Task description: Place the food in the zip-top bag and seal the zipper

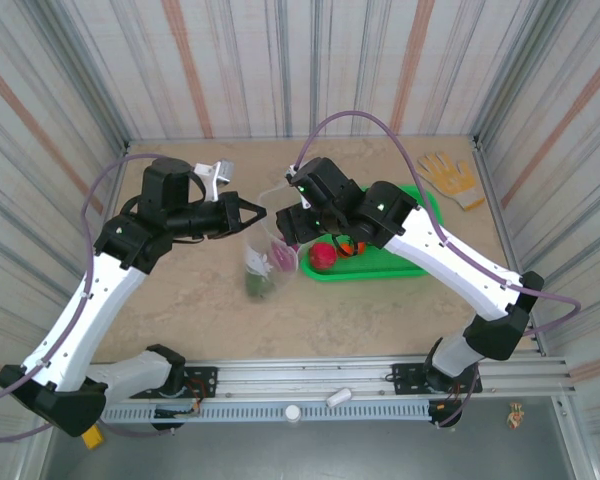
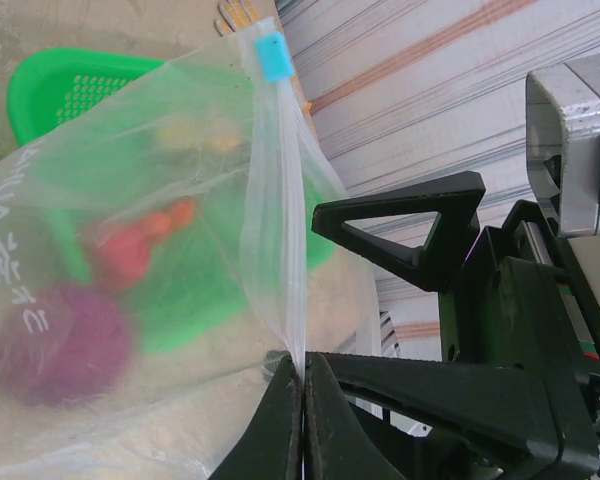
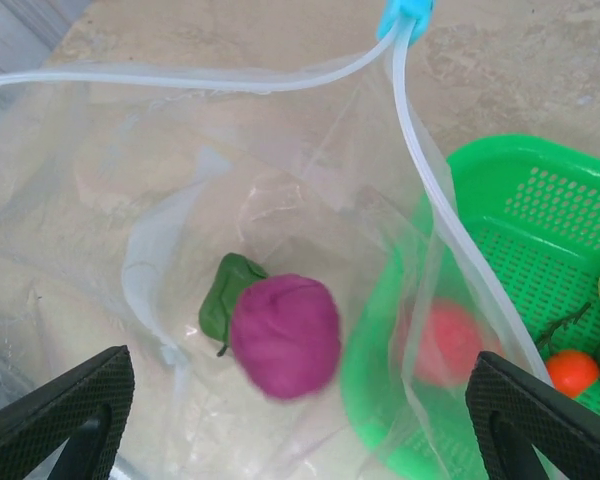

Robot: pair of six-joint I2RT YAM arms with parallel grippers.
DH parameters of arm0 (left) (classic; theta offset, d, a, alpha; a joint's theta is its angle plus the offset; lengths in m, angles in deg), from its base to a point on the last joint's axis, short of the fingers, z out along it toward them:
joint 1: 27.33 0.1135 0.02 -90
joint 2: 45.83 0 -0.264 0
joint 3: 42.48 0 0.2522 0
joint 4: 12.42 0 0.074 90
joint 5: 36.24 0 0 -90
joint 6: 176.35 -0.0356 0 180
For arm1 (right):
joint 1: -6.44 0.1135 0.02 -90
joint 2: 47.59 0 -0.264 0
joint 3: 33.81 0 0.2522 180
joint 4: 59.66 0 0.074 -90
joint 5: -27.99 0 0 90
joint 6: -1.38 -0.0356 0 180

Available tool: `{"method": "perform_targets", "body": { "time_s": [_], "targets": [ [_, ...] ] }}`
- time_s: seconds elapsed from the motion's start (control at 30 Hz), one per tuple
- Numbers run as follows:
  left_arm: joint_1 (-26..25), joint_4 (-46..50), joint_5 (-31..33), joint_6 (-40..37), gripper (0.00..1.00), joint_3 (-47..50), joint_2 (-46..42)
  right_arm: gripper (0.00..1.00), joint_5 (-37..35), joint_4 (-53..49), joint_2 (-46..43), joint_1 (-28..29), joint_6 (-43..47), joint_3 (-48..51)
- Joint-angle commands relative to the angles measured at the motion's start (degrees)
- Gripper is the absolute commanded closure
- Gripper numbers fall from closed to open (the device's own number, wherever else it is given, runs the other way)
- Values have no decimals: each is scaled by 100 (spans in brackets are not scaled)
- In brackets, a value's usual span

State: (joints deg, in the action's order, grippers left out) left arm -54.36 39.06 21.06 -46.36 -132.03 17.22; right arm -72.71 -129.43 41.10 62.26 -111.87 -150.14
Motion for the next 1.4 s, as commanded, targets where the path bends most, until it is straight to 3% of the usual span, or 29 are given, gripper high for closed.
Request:
{"method": "perform_targets", "body": {
  "time_s": [0.0,0.47,0.87,0.93,1.17,1.37],
  "targets": [
    [-32,2,8,-149,100,-94,-7,11,5,-112,-78,0,83,-198],
    [-13,-19,110,-184,100,152,-71,16,964,661,-818,-426,-1,146],
    [243,-19,18,-261,100,354,-236,15,2169,987,-1616,-2784,-572,1863],
    [259,-18,1,-272,100,354,-282,15,1923,859,-1534,-3037,-502,2159],
    [279,69,-52,-365,100,267,-422,13,-131,750,-1002,-3489,-432,3064],
    [284,91,-99,-468,100,288,-443,13,-255,1441,-582,-4066,-513,3619]
  ]
}}
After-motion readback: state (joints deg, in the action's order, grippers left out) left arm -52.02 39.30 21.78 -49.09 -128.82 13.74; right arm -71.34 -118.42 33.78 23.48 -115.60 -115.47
